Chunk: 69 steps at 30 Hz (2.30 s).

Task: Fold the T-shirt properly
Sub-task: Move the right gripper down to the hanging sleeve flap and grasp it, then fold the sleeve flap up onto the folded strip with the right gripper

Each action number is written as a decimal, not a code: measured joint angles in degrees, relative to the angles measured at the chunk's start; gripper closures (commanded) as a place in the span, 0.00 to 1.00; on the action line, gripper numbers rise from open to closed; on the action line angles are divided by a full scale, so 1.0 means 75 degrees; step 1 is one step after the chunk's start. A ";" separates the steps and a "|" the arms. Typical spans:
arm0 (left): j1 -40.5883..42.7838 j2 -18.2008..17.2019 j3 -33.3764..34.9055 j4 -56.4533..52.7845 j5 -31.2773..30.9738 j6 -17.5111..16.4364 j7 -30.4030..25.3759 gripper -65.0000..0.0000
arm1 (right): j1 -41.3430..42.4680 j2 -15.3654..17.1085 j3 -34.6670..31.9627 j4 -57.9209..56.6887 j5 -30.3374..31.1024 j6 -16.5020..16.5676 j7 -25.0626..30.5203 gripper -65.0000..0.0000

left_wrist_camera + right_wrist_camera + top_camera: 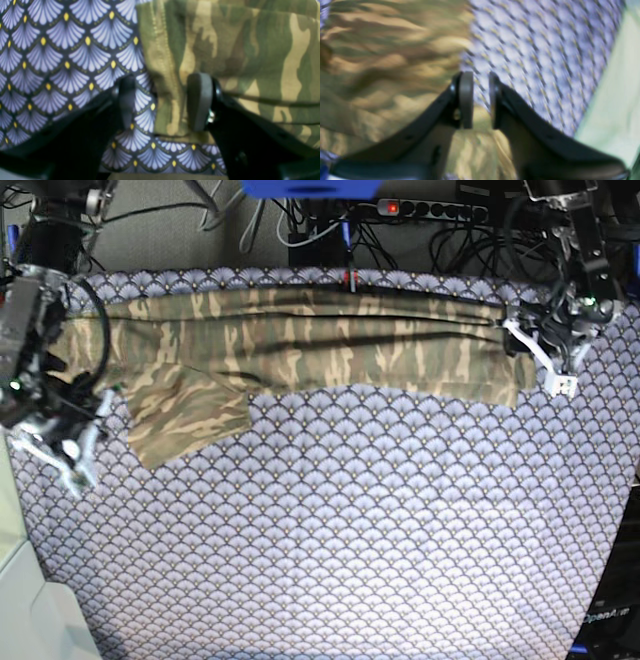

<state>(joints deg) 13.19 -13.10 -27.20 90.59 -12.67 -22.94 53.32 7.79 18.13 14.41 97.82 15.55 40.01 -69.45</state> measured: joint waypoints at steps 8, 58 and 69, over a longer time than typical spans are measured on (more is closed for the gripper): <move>0.0207 0.0137 0.0000 0.0624 0.0143 0.0003 0.0224 0.50 | 0.1052 -0.0047 -0.0915 -0.2282 -0.0017 0.0003 0.0804 0.41; 0.0227 0.0230 -0.0012 0.0609 0.0221 0.0029 0.0204 0.50 | -0.0073 0.0128 -0.1221 0.0195 -0.0026 0.0006 0.1000 0.99; 0.0227 0.0227 -0.0012 0.0600 0.0224 0.0029 0.0213 0.50 | -0.1786 0.0137 0.0775 0.1900 0.0009 0.0003 0.0994 0.99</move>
<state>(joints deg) 14.90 -11.40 -27.29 95.09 -10.98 -22.72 54.92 -5.61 19.16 20.23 112.07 15.62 40.03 -62.00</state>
